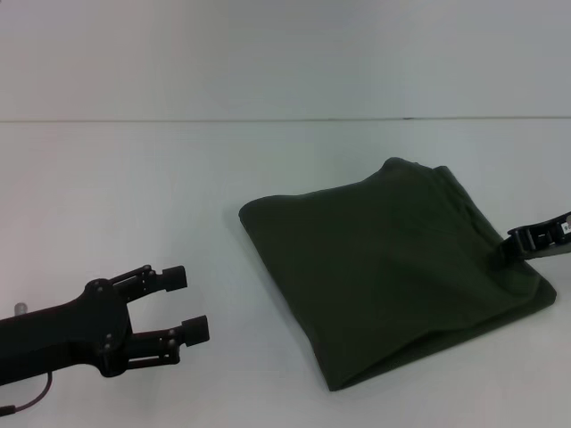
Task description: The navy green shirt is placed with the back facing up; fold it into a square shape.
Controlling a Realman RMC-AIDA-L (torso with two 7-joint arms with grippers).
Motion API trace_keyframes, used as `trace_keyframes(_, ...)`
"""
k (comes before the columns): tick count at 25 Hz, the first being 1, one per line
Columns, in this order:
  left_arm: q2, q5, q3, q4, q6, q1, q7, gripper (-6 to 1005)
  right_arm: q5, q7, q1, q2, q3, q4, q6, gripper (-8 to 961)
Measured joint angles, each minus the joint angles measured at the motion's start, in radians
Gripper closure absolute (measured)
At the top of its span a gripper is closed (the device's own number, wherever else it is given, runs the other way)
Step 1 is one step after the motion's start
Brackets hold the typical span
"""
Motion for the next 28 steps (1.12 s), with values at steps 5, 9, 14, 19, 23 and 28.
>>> trace_keyframes(5, 0.0, -0.021, -0.004, 0.002, -0.002, 0.007, -0.002, 119, 0.025, 0.0, -0.023, -0.003, 0.038, -0.006, 0.028, 916)
trace_keyframes(9, 0.0, -0.023, -0.012, 0.0, -0.002, 0.007, -0.004, 123, 0.06, -0.004, -0.059, -0.011, 0.084, -0.006, 0.05, 931)
trace_keyframes(14, 0.0, -0.023, -0.014, -0.002, -0.004, 0.007, -0.008, 127, 0.128, -0.023, -0.109, -0.02, 0.099, 0.046, 0.101, 927)
trace_keyframes(19, -0.001, -0.022, -0.017, -0.021, -0.013, 0.007, -0.017, 131, 0.156, -0.049, -0.127, -0.019, 0.105, 0.079, 0.13, 923)
trace_keyframes(23, 0.002, -0.035, -0.046, -0.043, -0.023, 0.003, -0.098, 135, 0.213, -0.084, -0.152, -0.017, 0.129, 0.092, 0.142, 865)
trace_keyframes(28, 0.004, -0.067, -0.051, -0.057, -0.044, -0.003, -0.222, 139, 0.41, -0.245, -0.231, -0.013, 0.227, 0.093, 0.117, 771)
